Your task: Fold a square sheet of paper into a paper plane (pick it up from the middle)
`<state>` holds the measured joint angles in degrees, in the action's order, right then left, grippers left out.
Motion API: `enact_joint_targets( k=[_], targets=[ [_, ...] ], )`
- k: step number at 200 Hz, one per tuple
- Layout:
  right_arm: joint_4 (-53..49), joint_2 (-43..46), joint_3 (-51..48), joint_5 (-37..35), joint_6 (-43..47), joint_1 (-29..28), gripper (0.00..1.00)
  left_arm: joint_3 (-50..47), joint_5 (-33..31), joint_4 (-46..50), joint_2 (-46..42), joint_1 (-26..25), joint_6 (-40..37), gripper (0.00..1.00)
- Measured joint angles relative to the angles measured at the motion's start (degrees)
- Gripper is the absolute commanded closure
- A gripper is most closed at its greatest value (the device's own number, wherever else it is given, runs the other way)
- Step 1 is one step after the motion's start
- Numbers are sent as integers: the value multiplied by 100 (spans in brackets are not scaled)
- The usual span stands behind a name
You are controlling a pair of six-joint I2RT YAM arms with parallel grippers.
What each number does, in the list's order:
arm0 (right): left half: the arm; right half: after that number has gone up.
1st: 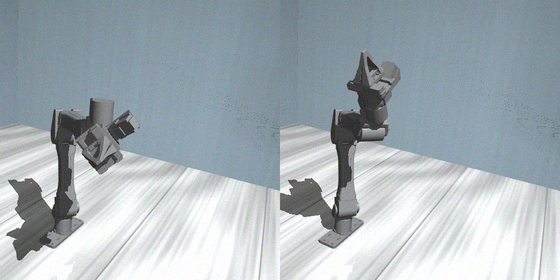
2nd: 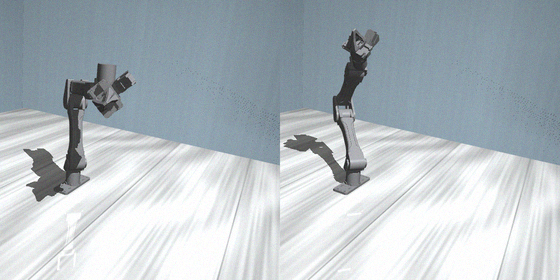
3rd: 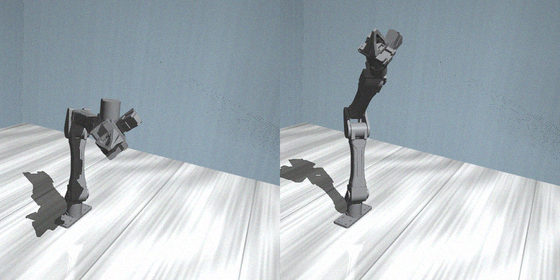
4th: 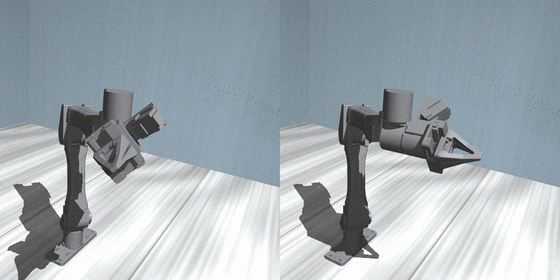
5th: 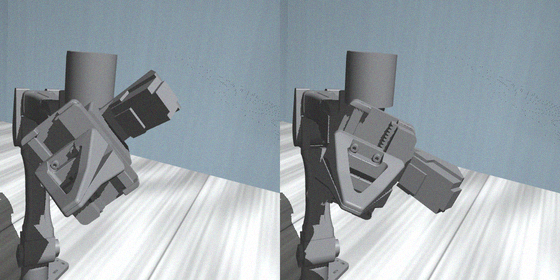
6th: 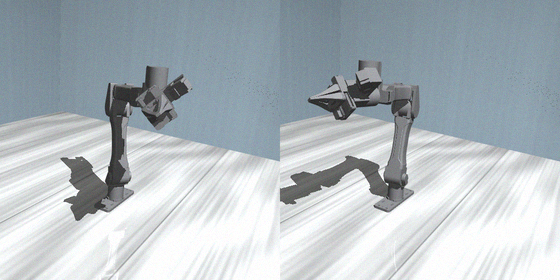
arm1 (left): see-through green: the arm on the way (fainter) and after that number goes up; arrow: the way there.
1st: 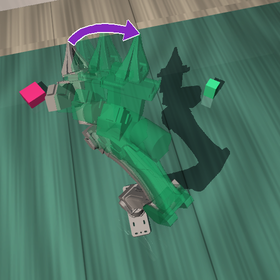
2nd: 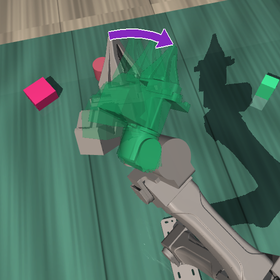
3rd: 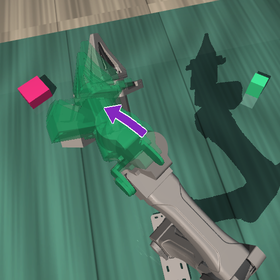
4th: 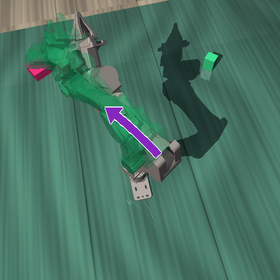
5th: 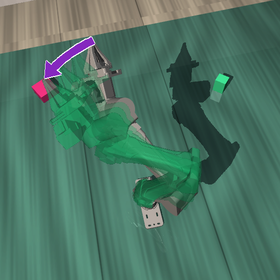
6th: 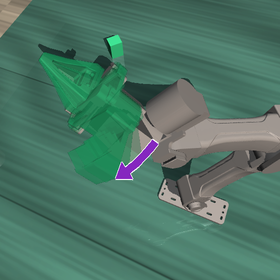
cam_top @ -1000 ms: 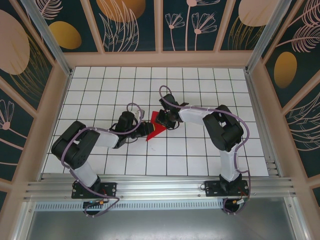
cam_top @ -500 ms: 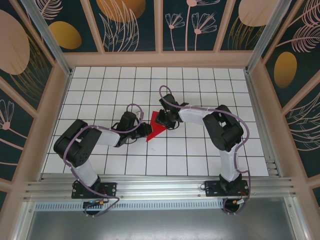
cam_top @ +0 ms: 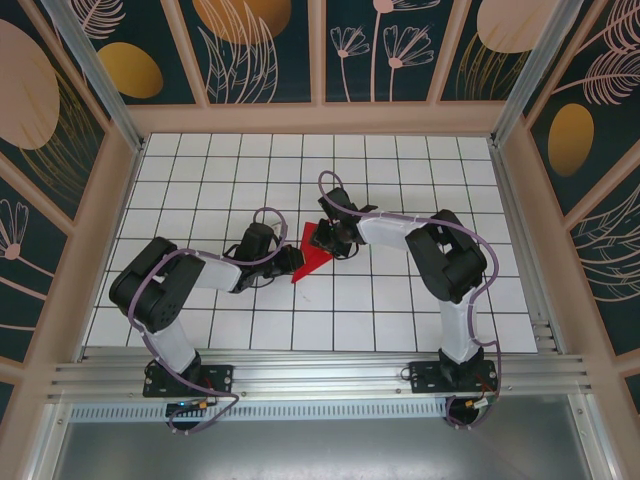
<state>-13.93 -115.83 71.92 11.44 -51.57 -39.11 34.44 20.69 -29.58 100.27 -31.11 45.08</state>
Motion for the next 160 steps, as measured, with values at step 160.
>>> enact_joint_targets(
  k=[160],
  targets=[
    [-155,26,197,-2,195,-17,61,214,-50,426,61,0,-114,94]
  ],
)
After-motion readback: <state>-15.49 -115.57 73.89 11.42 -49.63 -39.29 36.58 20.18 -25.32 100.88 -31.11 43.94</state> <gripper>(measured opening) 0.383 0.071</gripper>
